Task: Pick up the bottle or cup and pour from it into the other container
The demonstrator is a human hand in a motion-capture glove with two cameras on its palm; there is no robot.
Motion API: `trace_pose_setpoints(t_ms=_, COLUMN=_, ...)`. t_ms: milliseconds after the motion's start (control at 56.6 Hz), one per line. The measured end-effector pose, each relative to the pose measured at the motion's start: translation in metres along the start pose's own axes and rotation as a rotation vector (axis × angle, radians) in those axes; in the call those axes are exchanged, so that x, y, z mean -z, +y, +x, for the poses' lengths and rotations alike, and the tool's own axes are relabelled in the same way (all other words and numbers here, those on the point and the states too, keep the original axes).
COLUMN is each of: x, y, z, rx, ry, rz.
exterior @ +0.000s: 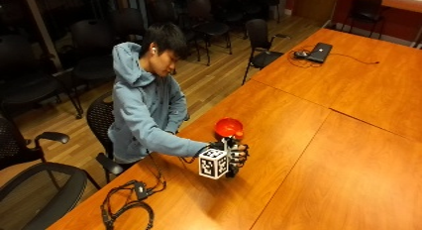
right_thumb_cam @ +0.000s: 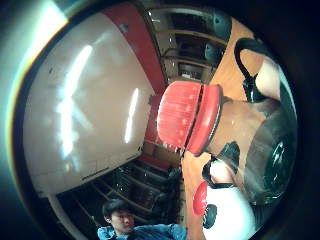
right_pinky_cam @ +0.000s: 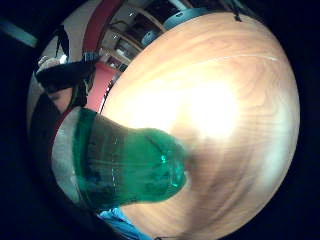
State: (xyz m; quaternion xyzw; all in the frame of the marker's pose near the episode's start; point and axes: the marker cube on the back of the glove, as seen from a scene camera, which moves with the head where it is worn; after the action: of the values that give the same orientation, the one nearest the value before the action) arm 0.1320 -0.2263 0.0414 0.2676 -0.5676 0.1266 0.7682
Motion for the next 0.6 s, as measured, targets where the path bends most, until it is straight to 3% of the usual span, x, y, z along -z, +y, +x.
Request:
trace_pose_setpoints(t_ms=265, x=-0.046, y=0.045, z=-0.043, rx=0.117, ry=0.201, rz=-0.295)
trace_pose_setpoints(t_ms=406, x=-0.053, y=0.088, z=-0.054, rx=0.094, ry=0.312, rz=-0.62)
trace_pose_setpoints(t_ms=530, x=-0.079, y=0.093, z=-0.079, rx=0.106, ry=0.343, rz=-0.656)
trace_pose_setpoints(t_ms=601, x=-0.097, y=0.095, z=-0.08, rx=0.154, ry=0.478, rz=-0.653)
